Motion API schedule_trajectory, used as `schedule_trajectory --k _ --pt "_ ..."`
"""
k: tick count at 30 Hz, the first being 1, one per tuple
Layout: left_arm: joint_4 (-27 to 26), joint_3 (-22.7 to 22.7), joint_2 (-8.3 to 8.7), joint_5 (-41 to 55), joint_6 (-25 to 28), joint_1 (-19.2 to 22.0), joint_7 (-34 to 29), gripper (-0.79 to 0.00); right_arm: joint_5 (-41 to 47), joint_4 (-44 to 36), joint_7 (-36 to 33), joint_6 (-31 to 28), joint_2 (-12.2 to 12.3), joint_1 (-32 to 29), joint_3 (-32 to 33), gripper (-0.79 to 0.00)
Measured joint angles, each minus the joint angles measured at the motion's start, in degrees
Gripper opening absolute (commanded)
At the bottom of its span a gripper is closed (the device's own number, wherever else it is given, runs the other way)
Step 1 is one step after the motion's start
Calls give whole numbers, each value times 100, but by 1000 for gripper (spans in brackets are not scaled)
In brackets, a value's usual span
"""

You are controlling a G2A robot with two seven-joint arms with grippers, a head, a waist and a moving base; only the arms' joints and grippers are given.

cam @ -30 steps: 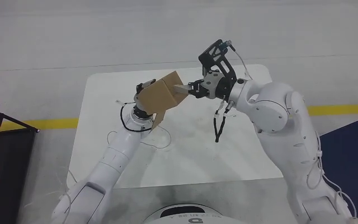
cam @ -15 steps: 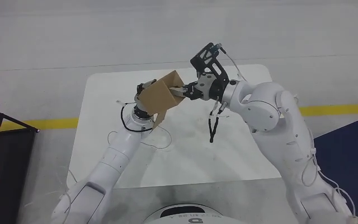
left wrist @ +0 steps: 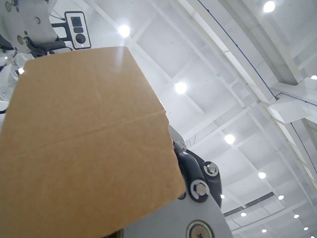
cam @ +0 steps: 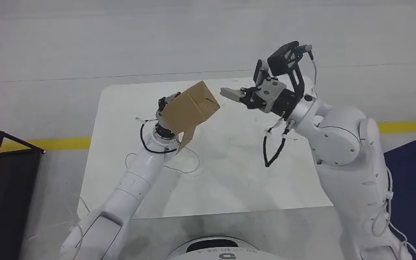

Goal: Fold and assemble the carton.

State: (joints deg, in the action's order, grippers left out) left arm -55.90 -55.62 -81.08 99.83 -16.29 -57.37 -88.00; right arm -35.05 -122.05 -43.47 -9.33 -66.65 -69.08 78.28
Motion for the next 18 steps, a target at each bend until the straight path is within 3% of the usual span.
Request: schedule_trajectory --k 3,6,12,18 --pt "59 71 -1 77 0 48 0 -785 209 -141 431 -67 4 -261 193 0" --pt "407 127 55 -573 33 241 0 -785 396 -208 888 -190 12 -583 415 0" --pt "957 245 243 -2535 254 892 0 -785 722 -284 1520 -574 55 -1369 1174 0" --pt "1438 731 419 -5148 490 1711 200 -785 1099 -346 1902 -849 83 -2086 2024 0"
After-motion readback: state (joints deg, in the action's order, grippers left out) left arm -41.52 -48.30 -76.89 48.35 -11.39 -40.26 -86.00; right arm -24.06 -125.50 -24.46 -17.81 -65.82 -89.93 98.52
